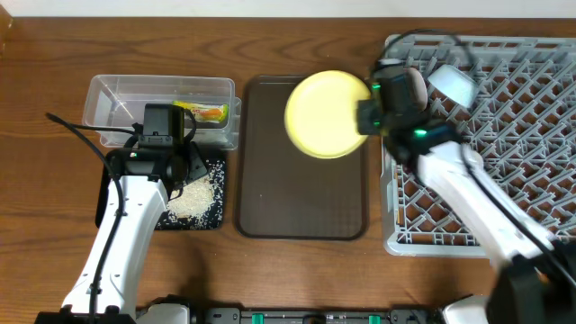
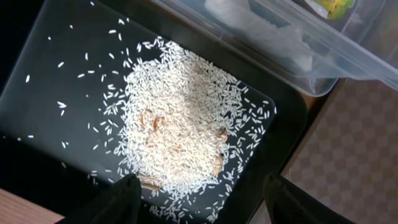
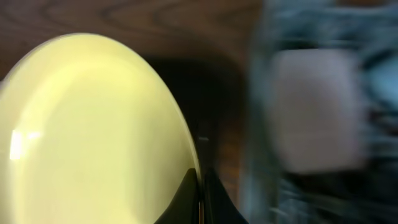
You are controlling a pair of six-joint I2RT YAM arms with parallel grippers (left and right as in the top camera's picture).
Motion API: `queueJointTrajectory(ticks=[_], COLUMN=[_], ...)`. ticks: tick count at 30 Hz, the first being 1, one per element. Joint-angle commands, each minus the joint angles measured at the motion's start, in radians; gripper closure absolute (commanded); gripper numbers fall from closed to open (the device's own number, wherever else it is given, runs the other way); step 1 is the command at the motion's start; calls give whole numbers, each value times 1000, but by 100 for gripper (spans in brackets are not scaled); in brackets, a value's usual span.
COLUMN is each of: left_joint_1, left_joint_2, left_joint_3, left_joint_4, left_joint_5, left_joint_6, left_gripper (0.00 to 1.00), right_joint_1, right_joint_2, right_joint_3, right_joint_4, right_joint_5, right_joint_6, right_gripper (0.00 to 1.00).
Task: Sort waste into correct bins and load items into the dishwasher rack
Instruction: 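Lift the yellow plate and lower it upright into the rack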
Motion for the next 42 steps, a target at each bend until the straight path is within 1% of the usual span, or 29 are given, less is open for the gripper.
queueJointTrajectory(ticks=[1, 4, 8, 14, 16, 18, 21, 26, 31, 36, 37, 39, 40, 42], left_joint_1=[4, 4, 4, 4, 4, 4, 4, 4, 4, 4, 4, 4, 4, 4], left_joint_2=[-5, -5, -5, -5, -5, -5, -5, -5, -5, -5, -5, -5, -5, -5], left_joint_3=[-6, -6, -6, -6, -6, -6, -6, -6, -6, -6, -6, -6, -6, -6], left_joint_4=[0, 0, 1, 1, 1, 1, 0, 0, 4, 3, 3, 4, 3, 3], left_joint_5=[-5, -5, -5, -5, -5, -5, -5, -5, -5, -5, -5, -5, -5, -5], left_joint_6=[-5, -5, -5, -5, -5, -5, -5, -5, -5, -5, -5, -5, -5, -5], left_gripper=[34, 34, 34, 34, 34, 34, 34, 34, 34, 34, 34, 34, 34, 34], right_joint_1=[-61, -121, -185, -224, -229, -230, -230, -233, -233, -233, -233, -233, -233, -233], right_joint_2=[-86, -151, -217, -259, -255, -251, -245, -242, -238, -237, -237, -237, -237, -237], right_joint_3=[-1, -1, -1, -1, -1, -1, -1, -3, -3, -3, -3, -3, -3, -3], right_joint_4=[-50, -100, -113, -116, -117, -118, -146, -224, -264, -299, -300, -299, -299, -296], right_joint_5=[82, 164, 267, 409, 491, 540, 552, 580, 488, 337, 297, 217, 180, 138], right_joint_6=[-127, -227, -363, -592, -639, -655, -679, -664, -637, -540, -520, -491, -485, -478], right_gripper=[99, 99, 99, 99, 99, 99, 99, 99, 99, 98, 92, 70, 66, 64])
